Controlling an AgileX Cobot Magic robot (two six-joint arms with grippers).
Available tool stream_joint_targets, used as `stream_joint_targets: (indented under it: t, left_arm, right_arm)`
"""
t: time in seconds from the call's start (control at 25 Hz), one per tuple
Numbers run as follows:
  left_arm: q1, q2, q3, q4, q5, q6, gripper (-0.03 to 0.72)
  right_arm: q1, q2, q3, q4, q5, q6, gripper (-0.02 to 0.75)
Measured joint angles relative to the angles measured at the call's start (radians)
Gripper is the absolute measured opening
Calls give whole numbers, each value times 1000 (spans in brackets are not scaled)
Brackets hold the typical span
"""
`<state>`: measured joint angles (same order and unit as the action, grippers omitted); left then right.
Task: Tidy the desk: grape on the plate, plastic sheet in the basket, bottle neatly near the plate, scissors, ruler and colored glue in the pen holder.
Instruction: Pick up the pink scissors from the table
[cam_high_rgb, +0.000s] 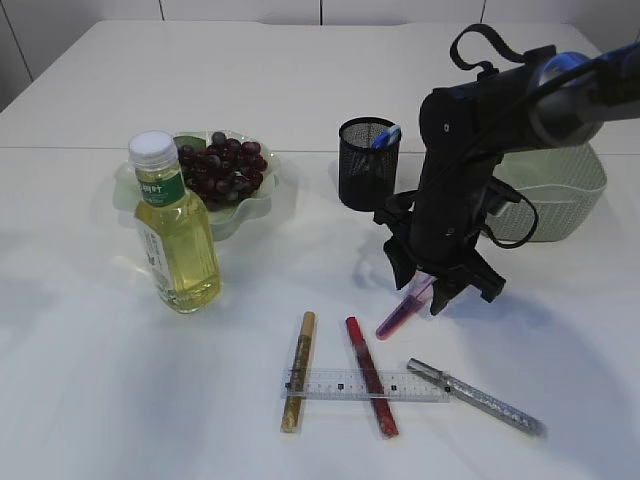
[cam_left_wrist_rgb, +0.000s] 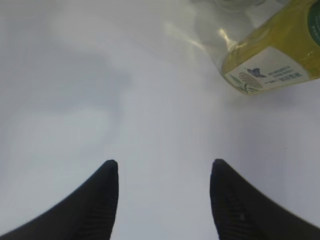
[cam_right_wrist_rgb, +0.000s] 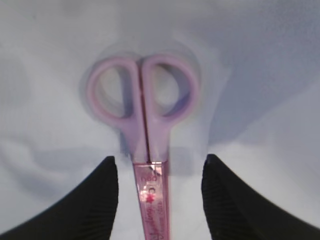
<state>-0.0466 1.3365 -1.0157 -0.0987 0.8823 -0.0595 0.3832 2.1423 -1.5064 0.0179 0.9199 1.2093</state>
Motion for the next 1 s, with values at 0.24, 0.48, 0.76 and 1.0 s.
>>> stream_joint_targets:
  t: [0.24,0.48,0.76,1.0]
  left_arm:
    - [0,0,0,0,-2,0,426]
    - [0,0,0,0,-2,0,426]
    - [0,0,0,0,-4,0,426]
    - [0,0,0,0,-5,0,426]
  right_arm:
    - [0,27,-27,6,-5,0,430]
    - [0,58,-84,8,20,0,430]
    - [0,70,-86,2,76,-13,430]
    - [0,70,-86,-2,78,-27,430]
